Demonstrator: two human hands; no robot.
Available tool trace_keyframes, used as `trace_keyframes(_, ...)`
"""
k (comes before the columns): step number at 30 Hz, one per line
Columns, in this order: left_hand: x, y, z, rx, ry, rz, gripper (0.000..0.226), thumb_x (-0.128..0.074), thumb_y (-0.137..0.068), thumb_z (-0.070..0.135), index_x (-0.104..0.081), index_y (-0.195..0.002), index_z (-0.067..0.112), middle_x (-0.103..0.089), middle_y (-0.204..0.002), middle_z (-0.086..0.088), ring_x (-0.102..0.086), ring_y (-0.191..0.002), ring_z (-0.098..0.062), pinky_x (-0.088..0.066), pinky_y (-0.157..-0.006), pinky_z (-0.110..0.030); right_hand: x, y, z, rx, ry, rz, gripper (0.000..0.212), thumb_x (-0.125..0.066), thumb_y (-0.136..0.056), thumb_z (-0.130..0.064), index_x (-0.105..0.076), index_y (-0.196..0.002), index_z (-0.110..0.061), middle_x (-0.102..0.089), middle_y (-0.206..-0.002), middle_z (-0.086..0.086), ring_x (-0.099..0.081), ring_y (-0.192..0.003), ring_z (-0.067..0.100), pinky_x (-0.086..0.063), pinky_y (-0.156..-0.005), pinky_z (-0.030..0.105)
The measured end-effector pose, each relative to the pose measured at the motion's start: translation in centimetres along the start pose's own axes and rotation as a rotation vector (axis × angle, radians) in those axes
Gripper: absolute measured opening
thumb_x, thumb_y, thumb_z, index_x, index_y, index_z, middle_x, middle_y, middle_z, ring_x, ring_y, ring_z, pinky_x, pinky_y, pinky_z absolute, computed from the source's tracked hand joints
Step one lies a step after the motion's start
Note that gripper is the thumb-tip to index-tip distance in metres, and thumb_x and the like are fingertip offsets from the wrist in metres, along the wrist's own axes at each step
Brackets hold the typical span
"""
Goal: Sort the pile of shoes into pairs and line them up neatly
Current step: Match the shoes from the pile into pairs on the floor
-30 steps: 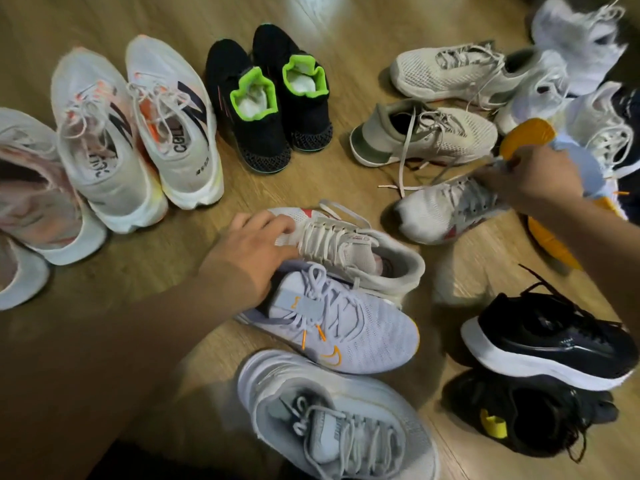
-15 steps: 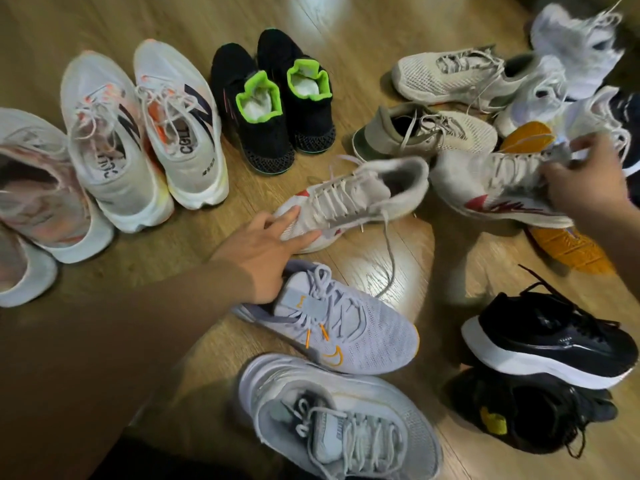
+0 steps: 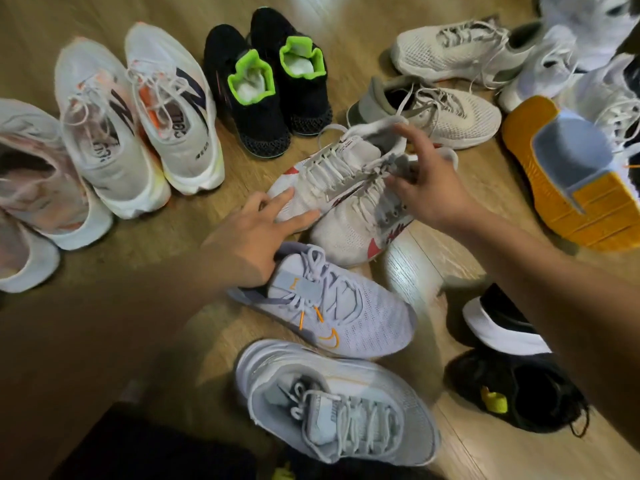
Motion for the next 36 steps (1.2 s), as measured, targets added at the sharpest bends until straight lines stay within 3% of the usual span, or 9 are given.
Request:
trace_keyframes(7,-0.3,3.2,1.3,-0.035,0.104,0.055,0.081,-0.052,-0.094,0.027,0.003,-0.145,0.059,0.032,-0.157,0.004,0.017,-0.147,-0.034,-0.011,-0.12,-0.045,-2.4,-0.5,0.0,-0.219,-0.217,-0.098,0.05,-0.057,-0.096,-0.009,-0.047,-0.137,-0.037,-0.052,-0.134,0.01,-0.063,-0.103,0.023,-0.06,-0.08,0.039)
trace_keyframes(12,-2.5,8.6,1.4,-0.045,0.497,-0.066,0.075,-0.051,-0.093,0.011,-0.016,-0.147,0.051,0.019,-0.161,0.007,-0.023,-0.147,-0.017,-0.033,-0.109,-0.025,-6.6,2.3,-2.6,-0.483,-0.584,-0.341,0.031,-0.047,-0.095,0.003,-0.057,-0.115,-0.018,-0.063,-0.096,0.014,-0.059,-0.082,0.034,-0.05,-0.081,0.048)
trace_keyframes(15,-2.8,9.3,0.3,-0.118,0.64,-0.106,0.06,-0.059,-0.088,0.035,-0.04,-0.145,0.034,-0.018,-0.16,0.008,-0.011,-0.149,-0.01,-0.023,-0.117,-0.025,-5.7,2.5,-3.2,-0.348,-0.223,-0.389,0.026,-0.044,-0.095,-0.005,-0.062,-0.11,-0.015,-0.067,-0.081,0.013,-0.064,-0.075,0.031,-0.057,-0.07,0.039)
trace_keyframes(17,-1.9,8.8,-1.6,-0.049,0.824,-0.093,0.06,-0.062,-0.073,0.055,-0.058,-0.129,0.034,-0.04,-0.149,0.009,-0.031,-0.141,-0.005,-0.032,-0.111,-0.02,-3.6,1.0,-4.1,-0.023,0.3,-0.254,0.023,-0.053,-0.092,-0.016,-0.065,-0.112,-0.02,-0.068,-0.084,0.005,-0.064,-0.074,0.021,-0.048,-0.061,0.026)
trace_keyframes(19,-0.5,7.4,-4.4,0.135,1.019,0.033,0.046,-0.069,-0.069,0.052,-0.064,-0.111,0.036,-0.054,-0.123,0.009,-0.059,-0.107,-0.003,-0.046,-0.091,-0.02,-3.4,0.9,-5.3,0.243,0.621,-0.244,0.032,-0.067,-0.083,-0.024,-0.066,-0.115,-0.019,-0.066,-0.092,0.005,-0.063,-0.08,0.023,-0.044,-0.064,0.026)
trace_keyframes(21,0.4,5.5,-7.0,0.302,0.945,0.174,0.033,-0.073,-0.078,0.034,-0.063,-0.109,0.03,-0.057,-0.107,0.006,-0.061,-0.086,-0.005,-0.047,-0.08,-0.022,-4.2,1.0,-4.9,0.318,0.775,-0.328,0.051,-0.072,-0.076,-0.032,-0.061,-0.124,-0.015,-0.063,-0.102,0.008,-0.061,-0.091,0.029,-0.043,-0.071,0.029)
trace_keyframes(26,-2.3,2.6,-7.9,0.489,0.884,0.108,0.065,-0.076,-0.077,0.026,-0.047,-0.135,0.022,-0.054,-0.132,0.0,-0.056,-0.114,-0.017,-0.045,-0.103,-0.039,-5.0,0.2,-5.3,0.341,0.881,-0.232,0.024,-0.064,-0.08,-0.032,-0.066,-0.098,-0.016,-0.06,-0.093,0.004,-0.059,-0.086,0.032,-0.045,-0.062,0.031)
trace_keyframes(31,-3.3,5.4,-6.0,0.541,1.046,0.242,0.088,-0.075,-0.078,0.039,-0.022,-0.148,0.034,-0.044,-0.139,-0.002,-0.062,-0.105,-0.027,-0.053,-0.09,-0.046,-3.4,1.4,-2.5,0.101,1.074,-0.262,0.033,-0.058,-0.083,-0.054,-0.066,-0.094,-0.024,-0.055,-0.078,-0.001,-0.056,-0.072,0.021,-0.052,-0.059,0.031)
trace_keyframes(36,-3.2,7.5,-3.0,0.298,0.975,0.003,0.061,-0.063,-0.062,0.073,-0.057,-0.112,0.039,-0.064,-0.097,0.014,-0.063,-0.08,-0.003,-0.052,-0.075,-0.027,-0.9,4.2,1.0,-0.142,1.01,-0.027,0.042,-0.052,-0.087,-0.057,-0.068,-0.083,-0.019,-0.053,-0.071,0.002,-0.054,-0.062,0.025,-0.038,-0.047,0.025)
Point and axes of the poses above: each hand's wrist, its own y-axis away from the middle knuckle, its own x-axis out of the back of the hand, z = x × y, the point moved 7 cm from there along -y, towards the middle knuckle
